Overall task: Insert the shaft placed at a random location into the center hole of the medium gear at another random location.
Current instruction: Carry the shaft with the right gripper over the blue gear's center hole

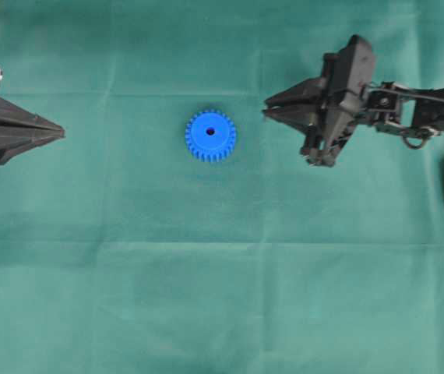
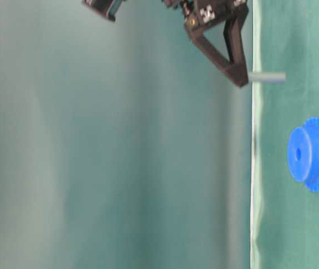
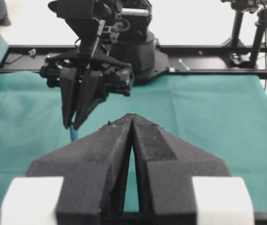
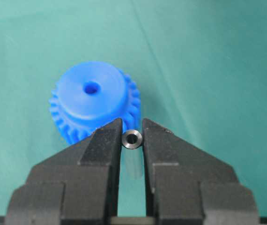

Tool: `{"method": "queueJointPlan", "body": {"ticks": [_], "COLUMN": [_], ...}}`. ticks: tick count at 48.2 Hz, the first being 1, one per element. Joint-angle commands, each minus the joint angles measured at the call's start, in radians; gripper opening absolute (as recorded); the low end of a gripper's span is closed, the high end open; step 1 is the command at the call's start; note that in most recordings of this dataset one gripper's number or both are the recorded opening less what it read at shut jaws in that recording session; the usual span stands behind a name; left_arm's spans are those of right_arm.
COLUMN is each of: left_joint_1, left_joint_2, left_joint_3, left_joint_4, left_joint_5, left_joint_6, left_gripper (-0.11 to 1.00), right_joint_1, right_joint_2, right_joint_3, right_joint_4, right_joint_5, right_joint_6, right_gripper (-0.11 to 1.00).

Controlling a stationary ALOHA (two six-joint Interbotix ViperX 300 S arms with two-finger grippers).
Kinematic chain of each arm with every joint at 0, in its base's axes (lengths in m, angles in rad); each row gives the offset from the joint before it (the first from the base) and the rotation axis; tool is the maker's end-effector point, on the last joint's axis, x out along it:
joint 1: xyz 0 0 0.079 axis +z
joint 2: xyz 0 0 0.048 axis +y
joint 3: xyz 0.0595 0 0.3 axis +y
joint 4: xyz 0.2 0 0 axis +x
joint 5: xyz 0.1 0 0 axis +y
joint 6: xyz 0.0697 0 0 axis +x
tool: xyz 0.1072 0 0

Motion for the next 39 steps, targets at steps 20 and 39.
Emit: {"method": "queueJointPlan", "body": {"ticks": [20, 39], "left_joint_1": [0.000, 0.000], "left_joint_2": [0.008, 0.008], "left_joint_3": [-0.017, -0.015], "left_joint_4": [0.003, 0.003], "left_joint_5": [-0.005, -0.005], "left_joint_6": [-0.002, 0.002], "left_gripper": [0.00, 0.00], "right_joint_1": [0.060, 0.058], "right_joint_2": [0.144, 0.161], "right_joint_3": [-0.258, -0.281], "right_joint_4": [-0.002, -0.002], "right_joint_5": [0.054, 0.054], "right_joint_6": [-0.011, -0.012], "right_gripper": [0.13, 0.13]}}
